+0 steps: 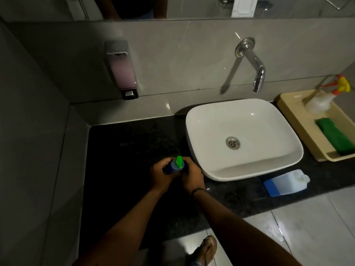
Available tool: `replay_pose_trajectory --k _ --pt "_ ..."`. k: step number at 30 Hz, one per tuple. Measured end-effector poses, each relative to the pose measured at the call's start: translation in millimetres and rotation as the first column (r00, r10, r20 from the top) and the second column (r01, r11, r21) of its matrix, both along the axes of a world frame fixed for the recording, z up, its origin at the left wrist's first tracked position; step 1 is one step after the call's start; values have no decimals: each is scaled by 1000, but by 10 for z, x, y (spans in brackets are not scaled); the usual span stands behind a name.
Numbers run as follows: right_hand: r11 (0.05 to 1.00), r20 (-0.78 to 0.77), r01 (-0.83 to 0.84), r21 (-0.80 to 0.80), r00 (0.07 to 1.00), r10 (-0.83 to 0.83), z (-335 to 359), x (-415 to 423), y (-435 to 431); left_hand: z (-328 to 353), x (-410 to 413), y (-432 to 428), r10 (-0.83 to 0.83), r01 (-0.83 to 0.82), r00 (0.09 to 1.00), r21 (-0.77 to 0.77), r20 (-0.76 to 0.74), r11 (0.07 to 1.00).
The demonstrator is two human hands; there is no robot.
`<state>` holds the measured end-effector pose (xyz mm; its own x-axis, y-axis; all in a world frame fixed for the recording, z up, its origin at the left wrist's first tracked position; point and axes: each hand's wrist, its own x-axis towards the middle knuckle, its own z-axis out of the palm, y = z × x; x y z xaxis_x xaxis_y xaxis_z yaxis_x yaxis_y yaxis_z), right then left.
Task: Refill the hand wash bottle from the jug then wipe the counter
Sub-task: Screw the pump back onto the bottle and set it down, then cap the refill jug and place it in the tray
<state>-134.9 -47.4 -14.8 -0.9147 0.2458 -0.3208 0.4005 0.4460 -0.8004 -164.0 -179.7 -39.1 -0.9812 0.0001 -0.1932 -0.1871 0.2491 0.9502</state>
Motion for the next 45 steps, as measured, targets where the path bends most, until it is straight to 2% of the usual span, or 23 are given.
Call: replay_pose_trajectory --k 7,11,14,16,18,20,23,28,32,36,39,42,45 --pt "1000 2 -12 -7 1000 12 -24 -21 2 -72 -27 -14 -15 15 1000 -1 -23 1000" --pt "997 -6 49 -56 999 -49 -31 67 18 -35 -7 -1 -30 29 999 6 12 1000" --pt "989 2 122 -87 992 -123 11 255 19 21 215 17 45 -48 996 49 76 998" --pt "988 17 132 -82 991 -132 42 498 86 45 532 51 109 -110 989 5 104 994" --pt "992 49 120 -33 992 -118 56 814 243 60 914 146 112 -103 990 -109 81 989" --pt "991 87 127 47 988 -131 83 1154 514 160 1225 348 32 -24 998 -144 49 989" --pt "971 133 188 148 969 -208 167 1572 1017 393 1448 822 -151 152 988 -100 22 983" --pt "888 124 369 275 902 -413 305 1937 1929 847 1409 1816 -416 400 902 -145 -114 905" --pt "795 86 507 332 823 -561 309 1878 2697 1025 1286 2631 -517 464 817 -241 -255 853" --pt "733 74 568 374 770 -634 327 1618 3389 1007 1222 3181 -531 465 803 -272 -271 842" --pt "756 79 525 390 799 -596 332 1380 3788 877 1199 3405 -513 435 816 -302 -268 849" --pt "821 119 404 405 866 -485 284 1142 4080 756 1169 3553 -485 407 841 -312 -238 859" --pt "868 193 267 419 908 -372 195 983 4229 683 1129 3642 -498 402 846 -384 -192 831"
